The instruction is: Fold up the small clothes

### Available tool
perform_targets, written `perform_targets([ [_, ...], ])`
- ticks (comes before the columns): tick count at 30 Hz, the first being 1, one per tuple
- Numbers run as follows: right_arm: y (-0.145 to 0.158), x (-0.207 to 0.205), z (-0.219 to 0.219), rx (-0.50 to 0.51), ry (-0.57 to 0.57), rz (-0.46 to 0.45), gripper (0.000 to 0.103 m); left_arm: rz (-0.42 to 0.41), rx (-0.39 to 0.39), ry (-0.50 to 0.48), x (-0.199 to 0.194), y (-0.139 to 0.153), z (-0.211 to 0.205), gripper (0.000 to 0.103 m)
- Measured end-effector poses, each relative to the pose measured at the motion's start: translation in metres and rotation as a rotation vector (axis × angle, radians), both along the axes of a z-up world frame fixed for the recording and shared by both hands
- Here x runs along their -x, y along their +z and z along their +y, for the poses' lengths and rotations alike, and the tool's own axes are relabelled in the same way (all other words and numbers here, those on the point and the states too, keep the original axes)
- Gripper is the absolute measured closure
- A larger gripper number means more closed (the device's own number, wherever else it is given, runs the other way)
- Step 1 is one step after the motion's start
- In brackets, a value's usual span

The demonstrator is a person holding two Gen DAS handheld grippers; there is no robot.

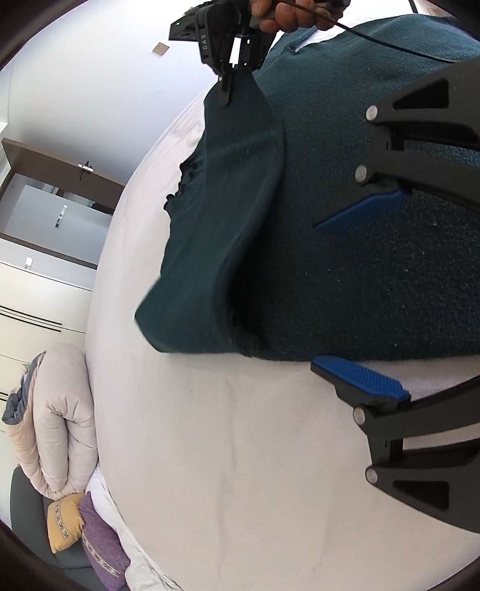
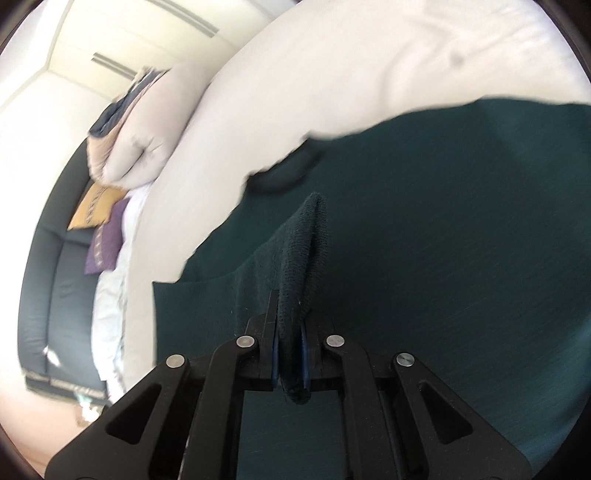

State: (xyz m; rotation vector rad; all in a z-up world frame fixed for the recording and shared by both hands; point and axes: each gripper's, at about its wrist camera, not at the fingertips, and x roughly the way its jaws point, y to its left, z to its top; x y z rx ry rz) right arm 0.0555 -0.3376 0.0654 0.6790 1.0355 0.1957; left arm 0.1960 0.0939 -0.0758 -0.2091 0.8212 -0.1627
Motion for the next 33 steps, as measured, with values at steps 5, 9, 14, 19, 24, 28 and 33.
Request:
perform_targets([
  [5,-0.007,-0.026,-0.003,0.029,-0.041,0.027,0.096,0.012,-0.022,0.0,-0.002,-0.003,-0.003,0.03],
  [9,-0.012,-0.044,-0.012,0.041,-0.052,0.042,0.096,0.01,-0.023,0.0,-0.003,-0.005,-0.002,0.028],
  [14,-0.018,-0.07,-0.012,0.043,-0.052,0.038,0.096,0.003,-0.01,0.002,-0.003,-0.006,0.001,0.028],
  [19,-0.013,-0.071,-0.015,0.073,-0.035,0.029,0.096,0.003,0.014,0.005,-0.003,-0.007,0.004,0.028],
  [24,-0.029,-0.058,-0.032,0.087,-0.027,0.046,0.096,0.005,0.007,0.002,-0.003,-0.008,0.002,0.027],
  [28,-0.029,-0.067,-0.026,0.091,-0.042,0.026,0.095,0.005,0.003,-0.003,-0.004,-0.008,0.001,0.025],
  [33,-0.037,-0.06,-0.031,0.05,-0.064,0.038,0.095,0.006,-0.001,-0.006,-0.004,-0.009,0.0,0.024],
])
